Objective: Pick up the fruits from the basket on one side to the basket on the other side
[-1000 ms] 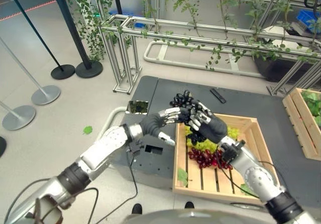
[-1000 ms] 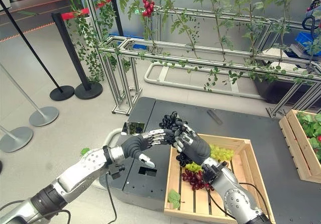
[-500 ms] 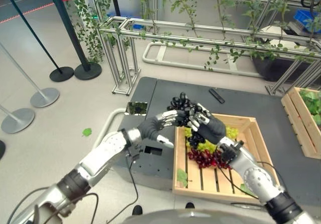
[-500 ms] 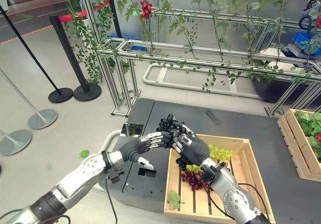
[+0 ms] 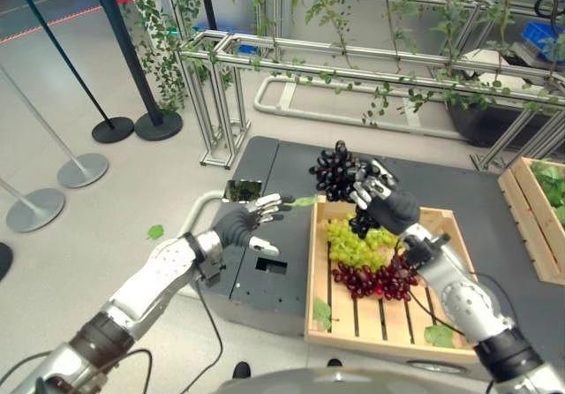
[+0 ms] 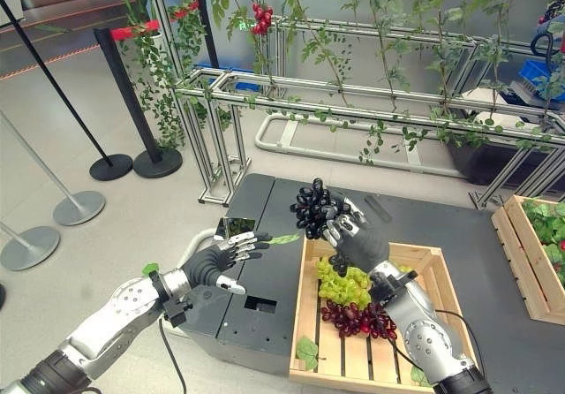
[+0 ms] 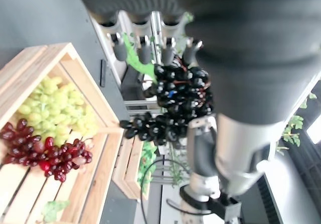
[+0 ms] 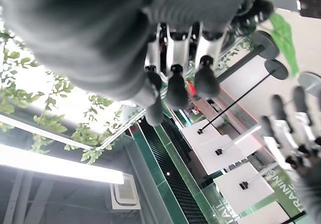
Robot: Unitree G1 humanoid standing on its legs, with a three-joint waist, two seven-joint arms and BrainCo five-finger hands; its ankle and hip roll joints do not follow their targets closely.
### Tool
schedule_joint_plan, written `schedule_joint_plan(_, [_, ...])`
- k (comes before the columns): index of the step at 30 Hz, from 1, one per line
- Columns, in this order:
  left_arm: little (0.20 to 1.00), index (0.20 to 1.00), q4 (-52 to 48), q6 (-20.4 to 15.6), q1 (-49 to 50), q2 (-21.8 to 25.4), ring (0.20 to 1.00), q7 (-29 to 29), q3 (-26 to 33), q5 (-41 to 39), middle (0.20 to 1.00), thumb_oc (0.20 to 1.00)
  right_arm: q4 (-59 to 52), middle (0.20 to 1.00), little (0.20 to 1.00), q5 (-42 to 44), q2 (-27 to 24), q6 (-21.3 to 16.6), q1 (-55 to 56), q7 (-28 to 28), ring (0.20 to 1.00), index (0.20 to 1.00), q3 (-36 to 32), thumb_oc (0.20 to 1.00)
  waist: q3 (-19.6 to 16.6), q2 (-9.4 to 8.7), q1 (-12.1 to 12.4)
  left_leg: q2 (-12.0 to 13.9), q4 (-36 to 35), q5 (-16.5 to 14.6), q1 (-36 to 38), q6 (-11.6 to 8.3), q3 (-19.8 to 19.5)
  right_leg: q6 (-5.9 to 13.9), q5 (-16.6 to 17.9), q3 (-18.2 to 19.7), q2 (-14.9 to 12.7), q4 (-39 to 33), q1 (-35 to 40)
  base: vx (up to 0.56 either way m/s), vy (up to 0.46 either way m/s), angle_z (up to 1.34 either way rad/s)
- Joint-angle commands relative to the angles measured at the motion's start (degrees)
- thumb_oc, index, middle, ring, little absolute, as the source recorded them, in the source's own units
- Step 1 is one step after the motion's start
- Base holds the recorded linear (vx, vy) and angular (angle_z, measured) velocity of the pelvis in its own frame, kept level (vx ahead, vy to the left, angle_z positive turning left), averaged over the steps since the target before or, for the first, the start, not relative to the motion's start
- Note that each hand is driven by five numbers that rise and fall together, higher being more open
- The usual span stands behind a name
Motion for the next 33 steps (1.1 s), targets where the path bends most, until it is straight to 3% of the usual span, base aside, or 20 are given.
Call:
schedule_joint_plan(1, [1.000,1.000,2.43,-2.15,-1.41,1.76,1.000,-0.41,2.41,-1.02,1.000,1.000,-6.75,0.200,0.200,0.09,-0.25,-4.75,-5.90,0.88,0.200,0.200,-3.76,0.200,-2.39,-3.31,-0.40,-1.38,0.29,-3.79,1.26,1.59,0.19,5.39,-3.48,0.21,-2.95,5.08,-0.25,0.00,0.000,0.00])
schedule_joint_plan(7, [1.000,1.000,6.21,-3.50,-1.37,-0.03,1.000,1.40,2.29,5.76,1.000,1.000,-7.44,0.200,0.200,-0.13,-0.45,-4.79,-6.26,1.00,0.200,0.200,-3.83,0.200,-2.45,-3.74,-0.29,-1.23,0.36,-3.95,1.35,1.66,0.11,5.33,-3.70,0.14,-2.88,5.35,-0.25,0.00,0.000,0.00])
schedule_joint_plan(13, [1.000,1.000,11.57,-4.47,-3.06,-6.08,1.000,4.64,1.19,12.83,1.000,1.000,-8.38,0.200,0.200,0.00,0.25,-4.45,-6.81,0.91,0.200,0.200,-2.50,0.200,-2.41,-4.26,-0.27,-1.00,0.48,-3.94,1.27,1.63,0.11,5.13,-4.04,0.10,-2.62,5.57,-0.32,0.00,0.000,0.00])
schedule_joint_plan(21, [1.000,1.000,16.13,-4.39,-5.90,-12.79,1.000,7.32,-2.10,16.06,1.000,1.000,-9.30,0.200,0.200,0.66,1.25,-4.38,-8.36,0.58,0.200,0.200,-0.09,0.200,-2.51,-4.74,-0.56,-0.56,0.67,-4.14,1.57,1.71,0.08,4.78,-4.67,0.41,-2.26,6.29,-0.25,0.00,0.000,0.00])
schedule_joint_plan(33, [1.000,1.000,19.80,-4.32,-8.90,-17.29,1.000,8.51,-5.54,17.37,1.000,1.000,-10.64,0.200,0.200,1.06,1.62,-4.64,-10.42,0.36,0.200,0.200,2.49,0.200,-2.80,-5.03,-0.97,-0.20,0.77,-4.16,1.63,1.57,0.03,4.66,-4.96,0.35,-1.96,6.42,-0.21,0.00,0.000,0.00])
